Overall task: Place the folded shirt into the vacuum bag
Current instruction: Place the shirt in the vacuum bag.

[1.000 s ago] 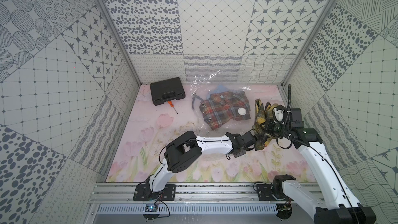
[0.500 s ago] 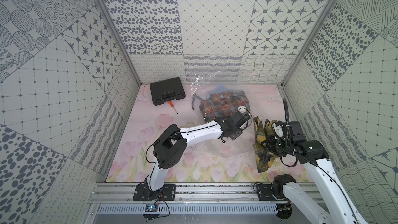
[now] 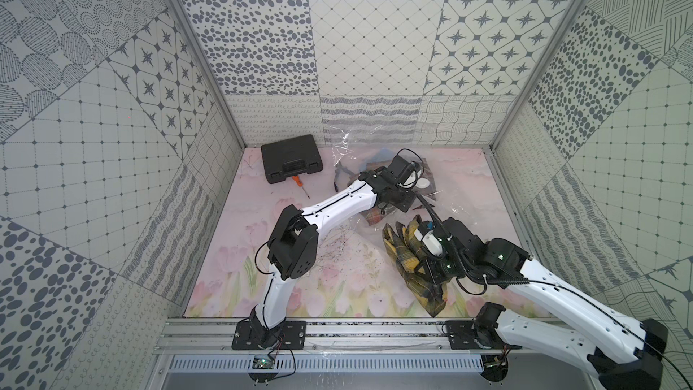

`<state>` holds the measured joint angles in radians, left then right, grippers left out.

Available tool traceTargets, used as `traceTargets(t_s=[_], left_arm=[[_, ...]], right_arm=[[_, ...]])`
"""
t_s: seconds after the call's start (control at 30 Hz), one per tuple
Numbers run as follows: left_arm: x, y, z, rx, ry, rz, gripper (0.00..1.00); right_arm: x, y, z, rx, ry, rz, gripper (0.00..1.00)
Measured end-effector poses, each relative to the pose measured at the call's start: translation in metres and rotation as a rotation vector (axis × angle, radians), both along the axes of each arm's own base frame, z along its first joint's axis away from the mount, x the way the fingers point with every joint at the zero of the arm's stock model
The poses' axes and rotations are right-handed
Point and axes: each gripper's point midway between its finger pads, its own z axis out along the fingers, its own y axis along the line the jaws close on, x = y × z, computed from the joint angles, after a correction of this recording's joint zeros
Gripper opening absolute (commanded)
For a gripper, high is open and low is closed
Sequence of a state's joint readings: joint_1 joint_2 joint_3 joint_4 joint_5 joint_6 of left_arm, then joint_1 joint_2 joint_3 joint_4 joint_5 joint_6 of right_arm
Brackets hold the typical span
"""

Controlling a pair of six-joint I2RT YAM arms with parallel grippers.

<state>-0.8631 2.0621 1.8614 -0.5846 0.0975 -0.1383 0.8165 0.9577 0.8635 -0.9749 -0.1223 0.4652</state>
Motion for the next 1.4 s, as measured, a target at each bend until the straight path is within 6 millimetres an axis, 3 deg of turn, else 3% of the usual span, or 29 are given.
traceTargets(t_s=[0.1, 0.33, 0.47, 0.63, 0.8, 1.0, 1.07, 1.2, 1.4], left_arm=[[-0.01, 0.001, 0.006, -0.03, 0.039, -0.014, 0.0], [-0.029, 0.004, 0.025, -0.096, 0.084, -0.043, 0.0], [-0.034, 0.006, 0.033, -0.122, 0.097, -0.037, 0.0], [-0.042, 0.003, 0.055, -0.178, 0.105, -0.045, 0.0], [-0.048, -0.005, 0.071, -0.209, 0.092, -0.062, 0.0], [-0.051, -0.008, 0.073, -0.21, 0.087, -0.062, 0.0], [-0.048, -0.007, 0.074, -0.207, 0.071, -0.046, 0.0], [-0.046, -0.005, 0.073, -0.204, 0.063, -0.034, 0.0], [-0.05, -0.002, 0.07, -0.197, 0.069, -0.035, 0.0]], right_arm=[[0.019, -0.011, -0.001, -0.027, -0.038, -0.067, 0.0], [0.052, -0.024, 0.018, 0.027, -0.133, -0.187, 0.0], [0.066, -0.019, 0.001, 0.018, -0.149, -0.198, 0.0], [0.068, -0.024, -0.046, -0.046, -0.105, -0.215, 0.0], [0.077, -0.016, -0.043, -0.028, -0.118, -0.213, 0.0], [0.098, 0.003, -0.029, 0.028, -0.149, -0.21, 0.0], [0.104, 0.007, -0.037, 0.025, -0.134, -0.221, 0.14], [0.112, 0.012, -0.053, 0.044, -0.092, -0.229, 0.53], [0.113, 0.003, -0.035, 0.157, -0.047, -0.26, 0.85]])
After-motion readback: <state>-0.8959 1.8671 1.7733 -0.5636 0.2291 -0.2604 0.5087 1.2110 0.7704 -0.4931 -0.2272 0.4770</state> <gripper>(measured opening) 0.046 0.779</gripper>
